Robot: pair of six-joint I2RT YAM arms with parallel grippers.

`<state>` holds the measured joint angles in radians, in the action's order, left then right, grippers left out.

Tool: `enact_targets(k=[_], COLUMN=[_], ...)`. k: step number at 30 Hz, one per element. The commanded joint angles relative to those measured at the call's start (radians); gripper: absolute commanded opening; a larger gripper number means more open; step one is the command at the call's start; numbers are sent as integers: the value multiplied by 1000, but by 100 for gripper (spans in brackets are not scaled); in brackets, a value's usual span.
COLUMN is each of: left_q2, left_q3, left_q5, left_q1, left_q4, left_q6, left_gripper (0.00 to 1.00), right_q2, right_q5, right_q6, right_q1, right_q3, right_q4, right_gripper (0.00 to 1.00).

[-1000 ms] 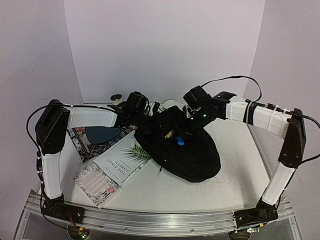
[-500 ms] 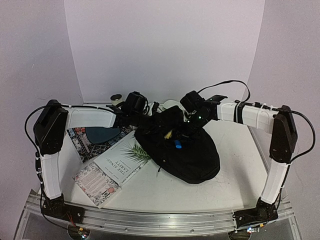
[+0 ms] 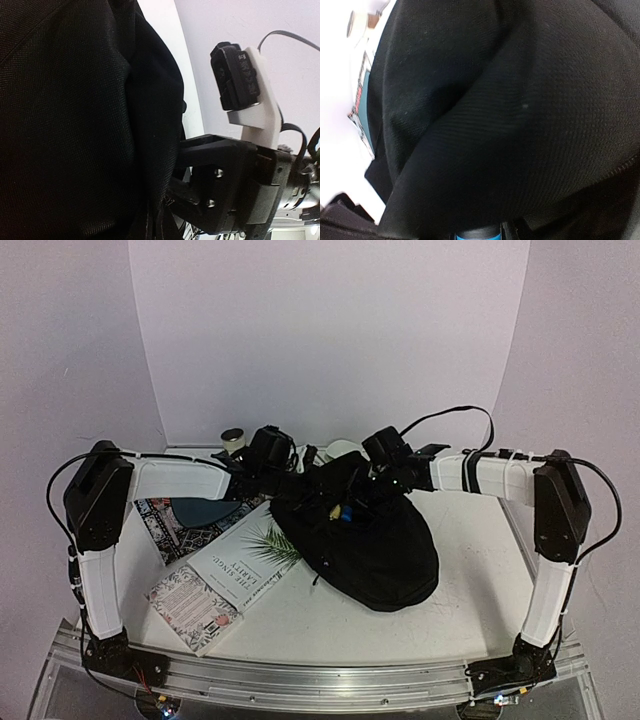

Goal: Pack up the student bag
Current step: Place the pen in the lower front pocket of the bag.

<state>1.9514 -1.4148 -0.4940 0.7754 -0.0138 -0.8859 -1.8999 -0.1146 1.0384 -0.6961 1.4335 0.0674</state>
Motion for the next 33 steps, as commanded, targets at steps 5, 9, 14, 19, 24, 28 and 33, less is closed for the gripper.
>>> enact_targets(k=[5,9,14,19,24,28,33], left_q2=[-67,-49,-43,-47,-42,-51,-68], left_q3=[13,9,24,43,39,30,11], left_q5=[-74,-77,-49,-15,-14,5,55], left_q1=[42,38,22,15,13,9,6], left_q4=[-121,-134,-134,-131,-129,-111,-26], left_q6=[-97,-102,-82,-54,-46,-22,54], left_gripper=[0,0,0,0,0,2,7], right_q2=[48,16,61,127,162,195,233], right_q5=[73,-20,-50,-52,-61,-54,-14], right_q6=[184,140,101,51,-15,-60,-150], right_q1=[-4,-8,-11,-11,-11,-11,-12], right_q3=[-72,-24,-82,-142,-153,-167,-166], right_q4=[-266,-292,-290,-275,-234,-193,-101], right_gripper=[3,14,35,46,50,54,57])
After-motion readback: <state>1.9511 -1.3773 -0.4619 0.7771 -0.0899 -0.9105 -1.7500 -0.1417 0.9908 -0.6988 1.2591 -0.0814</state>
